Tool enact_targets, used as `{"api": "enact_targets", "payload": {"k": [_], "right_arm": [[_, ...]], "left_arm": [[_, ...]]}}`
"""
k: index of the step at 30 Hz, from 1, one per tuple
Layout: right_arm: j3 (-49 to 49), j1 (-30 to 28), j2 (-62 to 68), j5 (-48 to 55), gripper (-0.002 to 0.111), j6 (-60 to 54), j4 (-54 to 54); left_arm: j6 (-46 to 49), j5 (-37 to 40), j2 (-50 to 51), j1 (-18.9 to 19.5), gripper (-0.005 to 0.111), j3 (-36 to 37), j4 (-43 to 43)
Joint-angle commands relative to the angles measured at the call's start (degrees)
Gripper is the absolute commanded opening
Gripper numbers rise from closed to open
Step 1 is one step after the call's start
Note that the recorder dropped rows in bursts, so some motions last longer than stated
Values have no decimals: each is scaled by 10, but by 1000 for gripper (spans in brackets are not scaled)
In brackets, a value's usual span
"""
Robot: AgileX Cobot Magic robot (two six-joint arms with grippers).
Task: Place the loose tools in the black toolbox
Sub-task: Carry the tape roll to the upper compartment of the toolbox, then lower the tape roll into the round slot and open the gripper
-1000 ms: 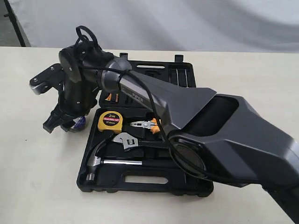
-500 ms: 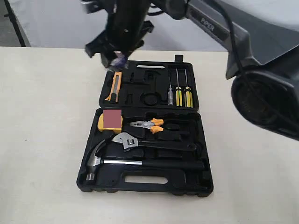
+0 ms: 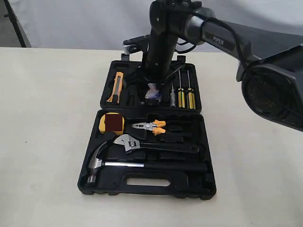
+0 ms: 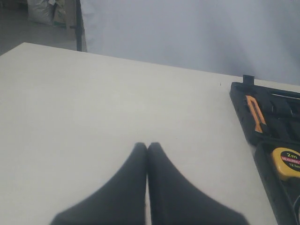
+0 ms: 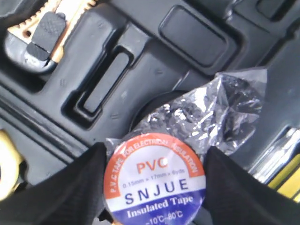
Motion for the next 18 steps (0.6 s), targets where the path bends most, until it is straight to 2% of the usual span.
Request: {"api": "enact_targets", "payload": {"k": [1,11,13,18], "right_arm": [[2,-1,-5,-20,0,3,-16],[2,-1,-5,-22,2,3,-21],[2,-1,-5,-21,11,7,-17],[2,-1,-5,-21,46,23,-18]], "left_arm": [[-6,-10,-5,2,1,5,-8],[-6,-10,-5,2,1,5,-8],[-6,-10,-5,2,1,5,-8],[-6,-10,-5,2,1,5,-8]]}}
